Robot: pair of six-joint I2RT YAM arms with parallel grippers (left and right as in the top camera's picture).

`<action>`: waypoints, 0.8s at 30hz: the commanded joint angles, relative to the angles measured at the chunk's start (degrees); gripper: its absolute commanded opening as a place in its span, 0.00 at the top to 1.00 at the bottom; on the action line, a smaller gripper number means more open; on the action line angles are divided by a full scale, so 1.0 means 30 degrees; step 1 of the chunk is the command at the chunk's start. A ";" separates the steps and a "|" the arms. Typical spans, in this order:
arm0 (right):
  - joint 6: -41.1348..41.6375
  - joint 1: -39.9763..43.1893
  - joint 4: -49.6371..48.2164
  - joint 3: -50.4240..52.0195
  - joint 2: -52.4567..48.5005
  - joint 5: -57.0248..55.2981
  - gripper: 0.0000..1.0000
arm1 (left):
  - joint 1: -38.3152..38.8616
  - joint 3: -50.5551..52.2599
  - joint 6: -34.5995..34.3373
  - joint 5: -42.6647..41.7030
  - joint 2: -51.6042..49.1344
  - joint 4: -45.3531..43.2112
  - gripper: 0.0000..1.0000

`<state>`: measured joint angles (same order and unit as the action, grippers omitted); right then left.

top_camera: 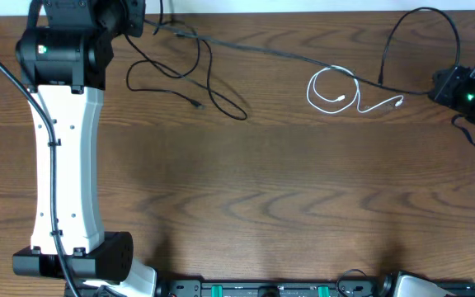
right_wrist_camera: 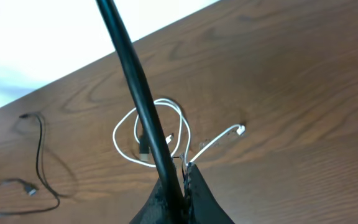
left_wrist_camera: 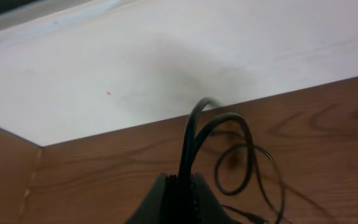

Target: Untangle cables

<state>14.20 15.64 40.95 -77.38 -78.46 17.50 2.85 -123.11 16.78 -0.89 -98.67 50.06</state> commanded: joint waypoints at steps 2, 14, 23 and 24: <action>-0.0546 -0.1086 0.0189 -0.0022 0.0313 0.0736 0.99 | -0.0124 0.0007 -0.0678 -0.2164 0.0539 0.0117 0.92; -0.0889 -0.6207 0.0080 -0.0022 0.0306 -0.0160 0.99 | 0.1727 0.0007 -0.0758 -0.2120 0.0539 0.0226 0.92; -0.0889 -0.7249 0.0284 -0.0022 0.0306 -0.0794 0.99 | 0.2164 0.0007 -0.0758 -0.1989 0.0554 0.0291 0.90; -0.0889 -0.7249 0.0284 -0.0022 0.0306 -0.0794 0.99 | 0.2164 0.0000 -0.0758 -0.1989 0.0554 0.0291 0.83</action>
<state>12.36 -5.89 41.80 -77.38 -78.46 16.08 9.39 -123.11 15.25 -6.31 -98.67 51.00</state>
